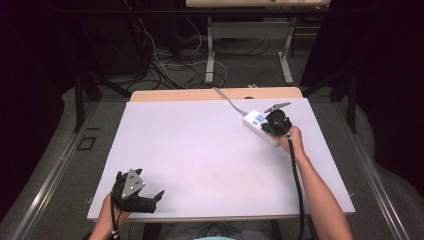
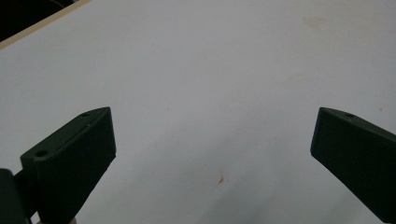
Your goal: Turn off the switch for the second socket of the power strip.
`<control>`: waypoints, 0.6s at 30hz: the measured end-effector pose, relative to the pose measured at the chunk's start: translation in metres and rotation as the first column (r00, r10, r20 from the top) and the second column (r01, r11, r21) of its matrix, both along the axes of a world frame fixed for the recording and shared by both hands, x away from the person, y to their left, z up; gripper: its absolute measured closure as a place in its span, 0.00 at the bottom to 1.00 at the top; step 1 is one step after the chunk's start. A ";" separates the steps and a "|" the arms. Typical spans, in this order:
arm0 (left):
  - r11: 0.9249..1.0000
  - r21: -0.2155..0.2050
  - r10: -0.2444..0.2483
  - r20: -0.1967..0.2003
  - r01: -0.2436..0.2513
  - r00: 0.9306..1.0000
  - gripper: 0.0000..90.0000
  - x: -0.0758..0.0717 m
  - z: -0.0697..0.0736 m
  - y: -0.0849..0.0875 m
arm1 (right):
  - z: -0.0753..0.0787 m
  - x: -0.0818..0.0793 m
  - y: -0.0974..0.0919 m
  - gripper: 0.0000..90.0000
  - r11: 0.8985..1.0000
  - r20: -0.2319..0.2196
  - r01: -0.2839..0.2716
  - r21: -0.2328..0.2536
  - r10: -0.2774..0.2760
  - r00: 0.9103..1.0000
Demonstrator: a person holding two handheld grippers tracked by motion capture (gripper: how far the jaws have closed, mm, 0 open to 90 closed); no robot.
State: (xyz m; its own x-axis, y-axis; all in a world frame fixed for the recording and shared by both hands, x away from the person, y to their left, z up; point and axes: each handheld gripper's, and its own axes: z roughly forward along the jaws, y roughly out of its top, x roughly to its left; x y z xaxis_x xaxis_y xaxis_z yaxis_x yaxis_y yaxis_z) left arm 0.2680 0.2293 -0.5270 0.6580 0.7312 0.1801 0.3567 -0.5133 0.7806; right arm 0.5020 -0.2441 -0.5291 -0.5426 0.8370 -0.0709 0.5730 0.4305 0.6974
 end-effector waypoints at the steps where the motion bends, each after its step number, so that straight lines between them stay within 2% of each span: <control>1: 1.000 0.001 0.001 0.001 -0.001 1.000 0.00 0.000 0.000 0.000 | 0.000 0.000 0.000 1.00 1.000 0.002 -0.009 -0.004 0.009 1.000; 5: 1.000 0.000 0.000 0.000 0.000 1.000 0.00 0.000 0.000 0.000 | 0.000 0.000 0.001 1.00 1.000 0.001 -0.002 -0.013 0.002 1.000; 8: 1.000 0.000 0.000 0.000 0.000 1.000 0.00 0.000 0.000 0.000 | 0.000 0.000 0.000 1.00 1.000 0.001 0.005 0.003 -0.005 1.000; 18: 1.000 0.002 0.000 0.002 0.000 1.000 0.00 0.000 0.000 0.000 | 0.000 0.000 -0.001 1.00 1.000 0.000 -0.003 0.006 0.003 1.000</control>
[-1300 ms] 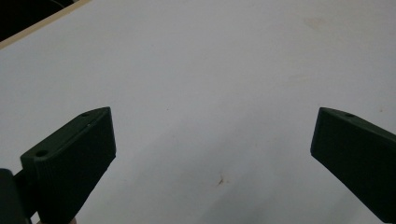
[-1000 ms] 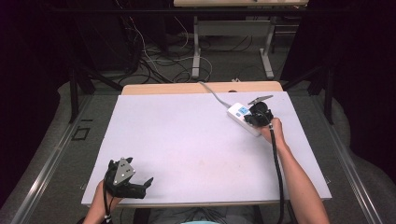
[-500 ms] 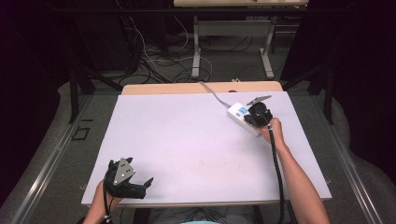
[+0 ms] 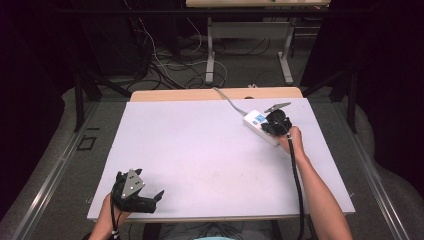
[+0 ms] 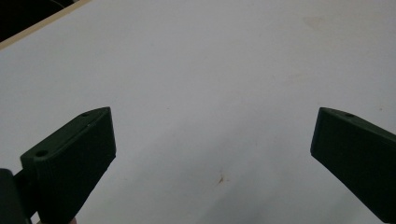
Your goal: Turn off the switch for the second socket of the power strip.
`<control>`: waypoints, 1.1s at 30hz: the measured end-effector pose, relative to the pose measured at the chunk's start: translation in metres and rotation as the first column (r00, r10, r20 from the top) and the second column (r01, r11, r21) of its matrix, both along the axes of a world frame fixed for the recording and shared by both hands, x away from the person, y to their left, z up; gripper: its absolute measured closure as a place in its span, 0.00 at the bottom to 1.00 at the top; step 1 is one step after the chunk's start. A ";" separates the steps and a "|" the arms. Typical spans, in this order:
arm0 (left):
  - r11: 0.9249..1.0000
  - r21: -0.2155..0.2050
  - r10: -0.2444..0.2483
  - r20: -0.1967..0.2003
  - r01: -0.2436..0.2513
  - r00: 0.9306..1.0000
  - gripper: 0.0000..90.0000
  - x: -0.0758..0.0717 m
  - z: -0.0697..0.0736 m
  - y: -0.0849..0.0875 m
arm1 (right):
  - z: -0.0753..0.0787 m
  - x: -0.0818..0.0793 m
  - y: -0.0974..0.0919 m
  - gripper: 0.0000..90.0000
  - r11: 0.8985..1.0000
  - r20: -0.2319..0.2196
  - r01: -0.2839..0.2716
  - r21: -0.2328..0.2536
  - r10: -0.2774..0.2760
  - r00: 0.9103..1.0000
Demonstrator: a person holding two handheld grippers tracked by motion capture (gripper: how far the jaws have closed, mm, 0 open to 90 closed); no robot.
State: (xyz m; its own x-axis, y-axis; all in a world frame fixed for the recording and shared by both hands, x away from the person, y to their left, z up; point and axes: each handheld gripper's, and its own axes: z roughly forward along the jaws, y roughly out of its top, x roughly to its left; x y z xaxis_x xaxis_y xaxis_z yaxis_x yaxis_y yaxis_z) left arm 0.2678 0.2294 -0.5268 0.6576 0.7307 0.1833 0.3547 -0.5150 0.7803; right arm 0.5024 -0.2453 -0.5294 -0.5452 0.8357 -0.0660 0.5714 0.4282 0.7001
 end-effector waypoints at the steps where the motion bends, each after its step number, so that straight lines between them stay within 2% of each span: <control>1: 1.000 0.000 0.000 0.000 0.000 1.000 0.00 0.000 0.000 0.000 | 0.000 0.000 -0.001 1.00 1.000 0.003 -0.003 0.004 0.003 1.000; 18: 1.000 -0.001 -0.005 0.001 0.005 1.000 0.00 0.000 0.000 0.000 | 0.001 -0.001 0.000 1.00 1.000 0.004 0.000 -0.006 0.000 1.000; 20: 1.000 -0.002 -0.002 0.002 0.002 1.000 0.00 0.000 0.000 0.000 | 0.003 -0.002 0.000 1.00 1.000 0.018 0.007 0.003 -0.007 1.000; 21: 1.000 0.001 -0.001 0.001 0.001 1.000 0.00 0.000 0.000 0.000 | 0.003 -0.002 0.000 1.00 1.000 0.017 0.003 -0.007 -0.002 1.000; 23: 1.000 0.001 -0.002 0.001 0.002 1.000 0.00 0.000 0.000 0.000 | 0.002 -0.002 -0.001 1.00 1.000 0.015 0.001 0.008 -0.001 1.000; 33: 1.000 0.000 -0.005 0.002 0.005 1.000 0.00 0.000 0.000 0.001 | 0.003 -0.001 -0.002 1.00 1.000 0.017 0.003 0.004 -0.003 1.000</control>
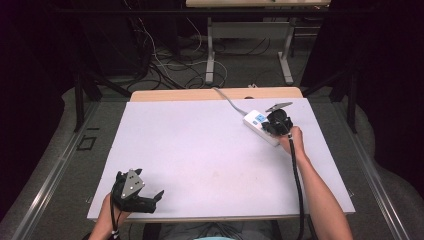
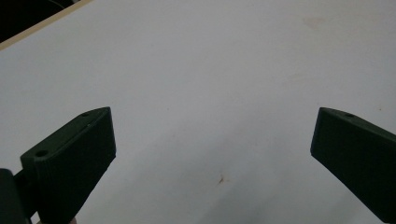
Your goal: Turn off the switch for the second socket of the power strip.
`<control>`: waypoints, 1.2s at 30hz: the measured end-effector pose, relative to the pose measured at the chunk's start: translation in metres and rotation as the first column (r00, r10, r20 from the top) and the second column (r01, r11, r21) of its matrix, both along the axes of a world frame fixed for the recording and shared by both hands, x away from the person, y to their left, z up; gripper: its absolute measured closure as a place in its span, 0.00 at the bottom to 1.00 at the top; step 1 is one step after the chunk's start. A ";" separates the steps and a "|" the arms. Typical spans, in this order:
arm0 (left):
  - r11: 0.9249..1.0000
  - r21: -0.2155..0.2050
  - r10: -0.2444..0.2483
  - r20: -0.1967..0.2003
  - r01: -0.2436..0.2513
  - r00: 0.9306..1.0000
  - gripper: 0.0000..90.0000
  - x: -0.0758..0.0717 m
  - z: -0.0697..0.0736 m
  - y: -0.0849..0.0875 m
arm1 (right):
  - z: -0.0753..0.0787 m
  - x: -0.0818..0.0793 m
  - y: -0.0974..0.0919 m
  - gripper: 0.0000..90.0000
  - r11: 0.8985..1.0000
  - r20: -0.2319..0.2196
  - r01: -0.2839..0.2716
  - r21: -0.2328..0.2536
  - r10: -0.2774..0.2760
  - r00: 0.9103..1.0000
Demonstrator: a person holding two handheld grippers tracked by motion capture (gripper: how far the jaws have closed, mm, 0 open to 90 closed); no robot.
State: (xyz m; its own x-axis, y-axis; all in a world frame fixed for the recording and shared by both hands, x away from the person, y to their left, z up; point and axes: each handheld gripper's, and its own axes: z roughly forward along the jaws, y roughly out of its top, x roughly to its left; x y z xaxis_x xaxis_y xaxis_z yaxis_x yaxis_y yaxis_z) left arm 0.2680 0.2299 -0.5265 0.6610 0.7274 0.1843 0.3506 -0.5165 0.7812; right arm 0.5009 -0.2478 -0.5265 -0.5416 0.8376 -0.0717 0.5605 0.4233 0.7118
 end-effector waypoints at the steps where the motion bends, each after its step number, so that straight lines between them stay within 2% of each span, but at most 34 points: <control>1: 1.000 -0.001 0.003 0.000 -0.003 1.000 0.00 0.000 0.000 0.000 | 0.000 0.000 0.000 1.00 1.000 -0.002 0.001 0.004 -0.001 1.000; 5: 1.000 -0.001 0.003 0.005 -0.003 1.000 0.00 0.000 0.000 0.000 | 0.000 -0.001 0.000 0.99 1.000 0.007 -0.001 -0.002 0.001 1.000; 7: 1.000 0.001 0.003 0.005 -0.003 1.000 0.00 0.000 0.000 0.000 | 0.001 -0.001 0.000 0.95 1.000 0.005 0.007 0.004 -0.007 1.000; 11: 1.000 0.000 0.003 0.006 -0.003 1.000 0.00 0.000 0.000 0.000 | 0.003 -0.002 0.001 0.70 1.000 0.002 0.007 0.014 -0.007 1.000; 16: 1.000 0.001 0.002 0.003 -0.002 1.000 0.00 0.000 0.000 0.000 | 0.006 -0.002 -0.002 0.30 0.999 -0.014 -0.006 0.043 0.007 1.000; 18: 1.000 -0.001 0.004 0.006 -0.004 1.000 0.00 0.000 0.000 0.000 | 0.008 -0.003 -0.003 0.18 0.998 -0.014 -0.017 0.066 0.018 1.000; 20: 1.000 0.001 0.002 0.004 -0.002 1.000 0.00 0.000 0.000 0.000 | 0.009 -0.004 -0.004 0.11 0.996 -0.016 -0.024 0.090 0.025 1.000; 22: 1.000 -0.001 0.003 0.007 -0.003 1.000 0.00 0.000 0.000 0.000 | 0.010 -0.005 -0.004 0.00 0.994 -0.026 -0.037 0.104 0.040 0.999; 24: 1.000 0.001 0.001 0.003 -0.001 1.000 0.00 -0.001 0.000 0.001 | 0.011 -0.005 -0.005 0.00 0.991 -0.037 -0.050 0.122 0.055 0.998; 30: 1.000 0.002 0.003 0.001 -0.003 1.000 0.00 -0.001 0.000 0.001 | 0.014 -0.009 -0.002 0.00 0.988 -0.036 -0.079 0.135 0.085 0.996; 36: 1.000 -0.002 0.007 0.008 -0.007 1.000 0.00 0.000 -0.001 0.000 | 0.018 -0.020 0.001 0.00 0.983 -0.021 -0.117 0.140 0.121 0.992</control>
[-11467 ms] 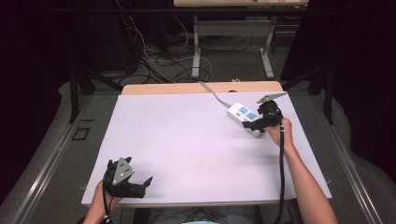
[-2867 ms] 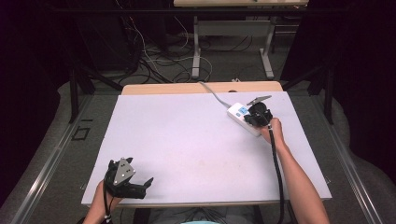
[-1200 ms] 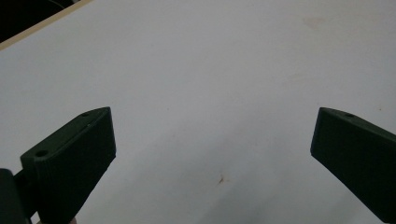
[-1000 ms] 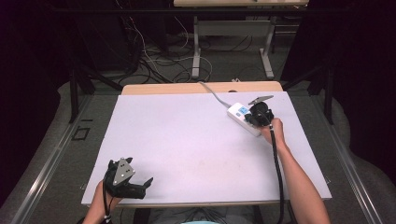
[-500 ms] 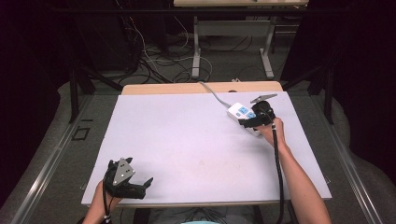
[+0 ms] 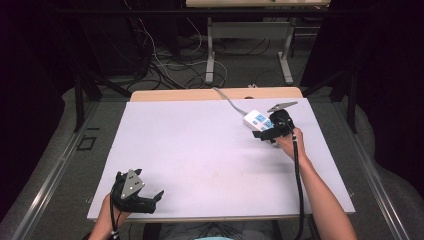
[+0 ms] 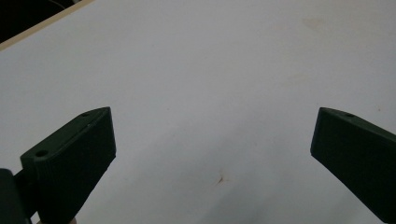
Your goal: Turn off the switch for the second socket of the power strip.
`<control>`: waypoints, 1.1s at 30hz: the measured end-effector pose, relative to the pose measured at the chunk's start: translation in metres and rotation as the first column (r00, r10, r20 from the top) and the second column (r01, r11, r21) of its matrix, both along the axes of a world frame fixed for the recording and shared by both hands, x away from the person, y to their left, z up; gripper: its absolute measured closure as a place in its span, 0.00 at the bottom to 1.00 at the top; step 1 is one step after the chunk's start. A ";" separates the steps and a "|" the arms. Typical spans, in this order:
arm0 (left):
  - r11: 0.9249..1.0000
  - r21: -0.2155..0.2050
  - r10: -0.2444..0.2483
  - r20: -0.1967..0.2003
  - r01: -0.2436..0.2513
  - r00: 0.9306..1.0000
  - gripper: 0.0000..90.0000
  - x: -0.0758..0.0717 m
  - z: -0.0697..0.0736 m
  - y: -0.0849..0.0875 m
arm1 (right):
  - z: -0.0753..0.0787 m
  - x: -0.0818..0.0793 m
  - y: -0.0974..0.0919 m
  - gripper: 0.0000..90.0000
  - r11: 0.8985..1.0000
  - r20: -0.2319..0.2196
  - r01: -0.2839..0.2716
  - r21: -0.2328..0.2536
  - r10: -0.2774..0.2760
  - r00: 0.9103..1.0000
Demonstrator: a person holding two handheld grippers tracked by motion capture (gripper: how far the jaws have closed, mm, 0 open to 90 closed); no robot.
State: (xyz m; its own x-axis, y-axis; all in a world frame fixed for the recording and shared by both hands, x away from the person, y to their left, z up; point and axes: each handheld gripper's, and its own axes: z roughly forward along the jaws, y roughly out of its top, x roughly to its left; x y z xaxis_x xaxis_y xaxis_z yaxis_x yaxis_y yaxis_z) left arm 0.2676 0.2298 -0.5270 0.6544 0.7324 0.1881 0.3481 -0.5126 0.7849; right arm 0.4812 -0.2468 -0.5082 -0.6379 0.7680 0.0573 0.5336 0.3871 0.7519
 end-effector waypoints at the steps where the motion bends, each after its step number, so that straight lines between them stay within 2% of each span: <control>1: 1.000 0.004 -0.003 -0.008 0.003 1.000 0.00 0.000 0.000 0.000 | 0.001 -0.004 0.001 0.00 1.000 -0.011 0.003 -0.002 -0.003 1.000; 5: 1.000 -0.002 0.001 -0.013 -0.001 1.000 0.00 0.000 0.000 0.001 | 0.003 -0.016 0.002 0.00 1.000 0.003 -0.029 -0.011 0.029 1.000; 12: 1.000 -0.005 0.005 -0.003 -0.005 1.000 0.00 -0.001 0.000 0.002 | 0.011 -0.044 0.005 0.00 0.998 0.025 -0.059 0.008 0.059 0.998; 14: 1.000 0.002 0.004 -0.007 -0.004 1.000 0.00 -0.001 0.001 0.002 | 0.012 -0.054 0.006 0.00 0.998 0.022 -0.069 0.001 0.069 0.997; 15: 1.000 0.006 0.001 -0.007 -0.001 1.000 0.00 -0.001 0.001 0.002 | 0.012 -0.058 0.007 0.00 0.997 0.035 -0.075 0.001 0.075 0.997; 20: 1.000 -0.001 0.001 -0.004 -0.001 1.000 0.00 -0.001 0.000 0.002 | 0.016 -0.080 0.011 0.00 0.994 0.053 -0.107 -0.015 0.108 0.993; 24: 1.000 -0.003 0.002 -0.007 -0.002 1.000 0.00 -0.001 0.000 0.002 | 0.016 -0.094 0.015 0.00 0.992 0.074 -0.129 -0.013 0.129 0.989; 33: 1.000 -0.002 0.002 -0.008 -0.002 1.000 0.00 -0.001 0.000 0.002 | 0.012 -0.125 0.016 0.00 0.986 0.089 -0.163 -0.021 0.164 0.982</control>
